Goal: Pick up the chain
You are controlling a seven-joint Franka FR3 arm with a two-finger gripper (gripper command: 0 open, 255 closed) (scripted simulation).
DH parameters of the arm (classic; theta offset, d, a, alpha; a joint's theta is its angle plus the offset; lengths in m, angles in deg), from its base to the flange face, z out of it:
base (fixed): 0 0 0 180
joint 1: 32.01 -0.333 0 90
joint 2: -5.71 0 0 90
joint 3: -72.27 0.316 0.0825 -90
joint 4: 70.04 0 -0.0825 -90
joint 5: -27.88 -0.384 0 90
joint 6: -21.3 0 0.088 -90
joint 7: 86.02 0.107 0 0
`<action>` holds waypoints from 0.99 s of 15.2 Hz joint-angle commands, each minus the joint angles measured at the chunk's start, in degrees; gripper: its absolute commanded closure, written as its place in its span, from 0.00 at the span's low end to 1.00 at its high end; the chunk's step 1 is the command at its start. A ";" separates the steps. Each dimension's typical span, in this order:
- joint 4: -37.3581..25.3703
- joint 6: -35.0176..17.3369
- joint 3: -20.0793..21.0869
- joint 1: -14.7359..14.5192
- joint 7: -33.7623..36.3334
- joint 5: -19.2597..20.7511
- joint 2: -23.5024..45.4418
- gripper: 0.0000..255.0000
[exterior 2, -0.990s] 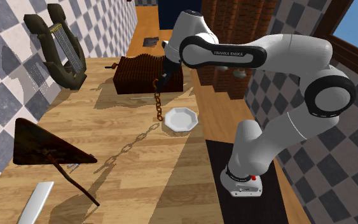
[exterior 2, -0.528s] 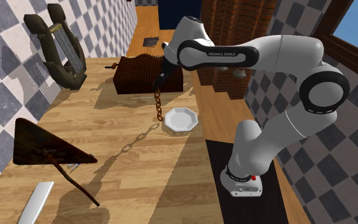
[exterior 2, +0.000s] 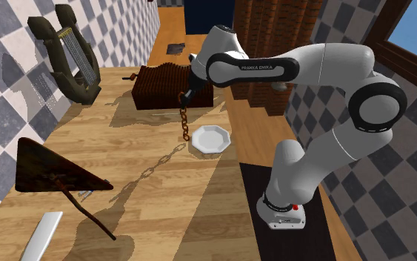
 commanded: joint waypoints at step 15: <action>-7.06 6.68 0.98 -0.32 1.12 -0.18 0.39 1.00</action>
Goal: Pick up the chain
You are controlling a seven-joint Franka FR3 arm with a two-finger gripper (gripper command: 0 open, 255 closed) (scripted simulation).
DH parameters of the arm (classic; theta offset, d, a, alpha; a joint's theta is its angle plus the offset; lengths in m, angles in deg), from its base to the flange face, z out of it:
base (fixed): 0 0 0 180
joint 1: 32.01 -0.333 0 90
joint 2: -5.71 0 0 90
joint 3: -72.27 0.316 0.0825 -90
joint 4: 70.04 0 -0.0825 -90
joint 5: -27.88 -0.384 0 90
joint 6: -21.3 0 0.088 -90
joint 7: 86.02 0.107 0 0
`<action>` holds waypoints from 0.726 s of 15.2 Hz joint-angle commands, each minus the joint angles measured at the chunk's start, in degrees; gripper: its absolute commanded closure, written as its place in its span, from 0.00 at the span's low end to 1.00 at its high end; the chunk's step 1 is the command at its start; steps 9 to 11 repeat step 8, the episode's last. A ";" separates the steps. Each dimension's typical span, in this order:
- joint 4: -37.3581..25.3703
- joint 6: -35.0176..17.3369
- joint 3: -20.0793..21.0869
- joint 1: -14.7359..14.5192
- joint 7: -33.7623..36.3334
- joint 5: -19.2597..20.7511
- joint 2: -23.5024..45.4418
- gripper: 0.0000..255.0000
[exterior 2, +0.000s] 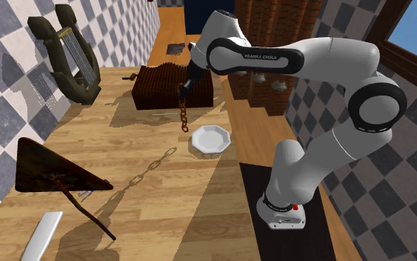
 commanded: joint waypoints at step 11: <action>-6.07 5.17 0.51 -0.42 0.69 -0.28 0.89 1.00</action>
